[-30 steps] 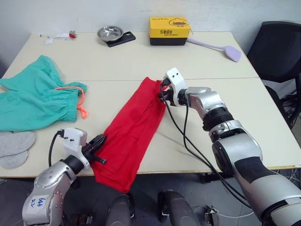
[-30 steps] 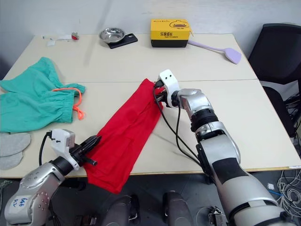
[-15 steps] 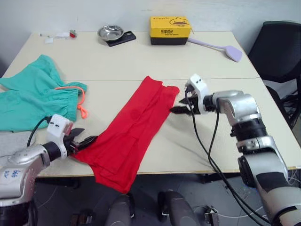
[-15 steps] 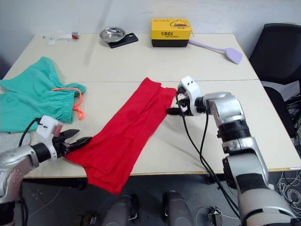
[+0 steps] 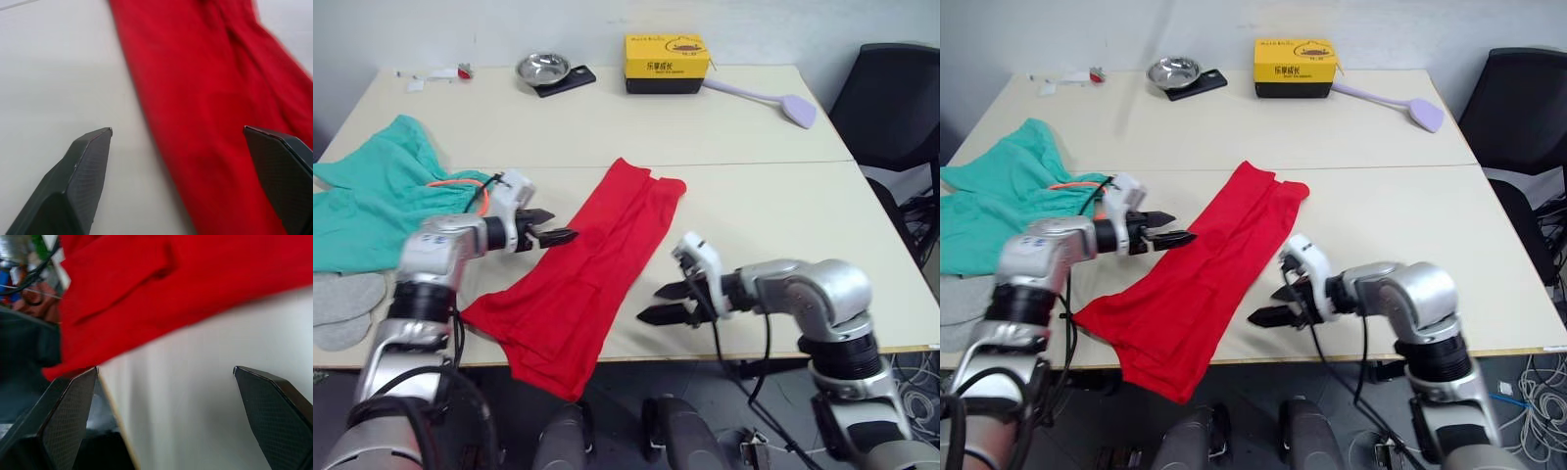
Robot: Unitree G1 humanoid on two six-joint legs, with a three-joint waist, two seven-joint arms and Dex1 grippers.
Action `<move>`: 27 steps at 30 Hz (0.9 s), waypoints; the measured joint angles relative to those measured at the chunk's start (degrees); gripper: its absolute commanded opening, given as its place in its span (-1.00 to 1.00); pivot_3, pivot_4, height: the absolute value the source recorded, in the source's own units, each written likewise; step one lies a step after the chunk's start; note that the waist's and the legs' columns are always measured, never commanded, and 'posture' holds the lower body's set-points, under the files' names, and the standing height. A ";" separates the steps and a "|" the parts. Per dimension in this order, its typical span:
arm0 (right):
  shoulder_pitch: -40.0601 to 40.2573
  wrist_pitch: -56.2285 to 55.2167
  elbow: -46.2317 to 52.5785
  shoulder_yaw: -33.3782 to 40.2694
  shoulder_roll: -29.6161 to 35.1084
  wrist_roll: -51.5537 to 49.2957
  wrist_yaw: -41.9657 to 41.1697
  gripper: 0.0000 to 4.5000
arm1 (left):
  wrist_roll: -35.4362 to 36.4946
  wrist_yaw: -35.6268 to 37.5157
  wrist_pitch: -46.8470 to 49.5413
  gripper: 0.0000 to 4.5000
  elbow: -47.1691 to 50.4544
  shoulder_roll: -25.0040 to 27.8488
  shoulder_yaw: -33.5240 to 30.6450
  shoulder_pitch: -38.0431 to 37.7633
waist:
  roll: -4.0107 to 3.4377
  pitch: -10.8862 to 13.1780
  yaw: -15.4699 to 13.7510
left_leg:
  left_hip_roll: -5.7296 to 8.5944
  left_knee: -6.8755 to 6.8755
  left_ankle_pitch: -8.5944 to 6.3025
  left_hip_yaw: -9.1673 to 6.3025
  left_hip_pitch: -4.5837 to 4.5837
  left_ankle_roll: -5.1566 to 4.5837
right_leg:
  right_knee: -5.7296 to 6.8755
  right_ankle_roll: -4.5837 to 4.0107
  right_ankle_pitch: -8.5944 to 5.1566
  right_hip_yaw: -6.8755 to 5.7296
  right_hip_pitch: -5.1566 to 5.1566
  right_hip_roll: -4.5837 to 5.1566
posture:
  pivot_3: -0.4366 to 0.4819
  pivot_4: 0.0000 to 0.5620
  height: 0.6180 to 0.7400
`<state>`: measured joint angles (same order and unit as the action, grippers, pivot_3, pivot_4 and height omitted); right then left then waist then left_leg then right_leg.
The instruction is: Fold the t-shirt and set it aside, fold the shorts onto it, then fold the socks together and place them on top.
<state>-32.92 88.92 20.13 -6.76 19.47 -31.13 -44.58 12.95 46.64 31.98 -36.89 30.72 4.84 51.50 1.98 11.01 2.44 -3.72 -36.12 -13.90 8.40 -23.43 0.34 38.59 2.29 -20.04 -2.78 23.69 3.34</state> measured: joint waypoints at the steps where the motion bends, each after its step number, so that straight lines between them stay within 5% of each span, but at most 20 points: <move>1: 0.07 0.96 0.19 -0.14 -1.13 -0.38 1.14 1.00 | -0.88 -0.13 -1.34 0.99 -3.54 -1.07 0.46 1.85 | 0.00 0.00 0.02 | 0.01 -0.01 0.00 0.02 -0.01 0.00 | -0.01 0.00 0.00 0.01 0.00 0.01 | -0.05 -0.47 1.00; 8: 0.25 2.81 1.00 -0.27 -7.71 -0.66 9.16 1.00 | -4.21 -0.09 -9.25 0.99 -20.75 -4.77 -0.69 10.08 | 0.07 -0.05 -0.06 | -0.01 -0.03 0.01 0.00 0.10 0.01 | 0.09 0.00 0.00 -0.02 -0.03 0.00 | -0.05 -0.47 1.00; 10: 0.28 2.84 0.63 -0.66 -9.65 -0.39 11.20 0.83 | -4.68 0.43 -10.19 1.00 -22.79 -5.07 -1.36 10.78 | 0.12 -0.08 0.00 | -0.02 -0.02 0.01 0.00 0.13 0.00 | 0.16 0.00 0.00 -0.02 -0.05 0.00 | -0.05 -0.47 1.00; 13: 0.26 1.89 -0.22 -1.95 -11.57 0.54 14.22 0.43 | -5.14 1.90 -11.18 0.73 -24.09 -5.69 -1.83 10.91 | 0.14 -0.11 0.03 | -0.02 -0.01 0.02 -0.01 0.14 0.03 | 0.18 -0.01 -0.01 -0.03 -0.05 0.00 | -0.05 -0.47 1.00; 21: -0.11 -7.26 -2.48 -9.68 -9.22 4.09 17.05 -0.91 | -6.40 3.12 -11.23 -0.44 -24.86 -6.36 -2.65 10.87 | 0.19 -0.14 0.63 | -0.02 0.01 0.03 -0.01 0.15 0.03 | 0.17 0.00 -0.01 -0.04 -0.05 -0.01 | -0.05 -0.47 1.00; 25: -0.74 -14.77 -2.23 -16.12 -4.77 5.77 15.33 -1.00 | -6.55 2.12 -11.70 -0.99 -25.69 -7.25 -3.87 10.66 | 0.19 -0.14 0.70 | -0.02 0.00 0.03 -0.01 0.15 0.05 | 0.16 0.00 -0.01 -0.04 -0.06 -0.03 | -0.05 -0.47 1.00; 27: -1.26 -17.05 -2.04 -17.63 -2.92 6.05 14.39 -1.00 | -6.43 1.33 -12.01 -0.99 -25.86 -7.59 -4.66 10.45 | 0.20 -0.14 0.64 | -0.02 -0.01 0.03 -0.01 0.15 0.05 | 0.16 0.01 -0.01 -0.05 -0.08 -0.01 | -0.05 -0.47 1.00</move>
<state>-34.19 71.87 18.09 -24.38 16.54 -25.08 -30.19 6.52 47.97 19.98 -62.75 23.14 0.18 61.95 2.18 10.87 3.08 -3.74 -36.14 -13.86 8.39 -23.27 0.39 38.74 2.30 -20.05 -2.83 23.61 3.32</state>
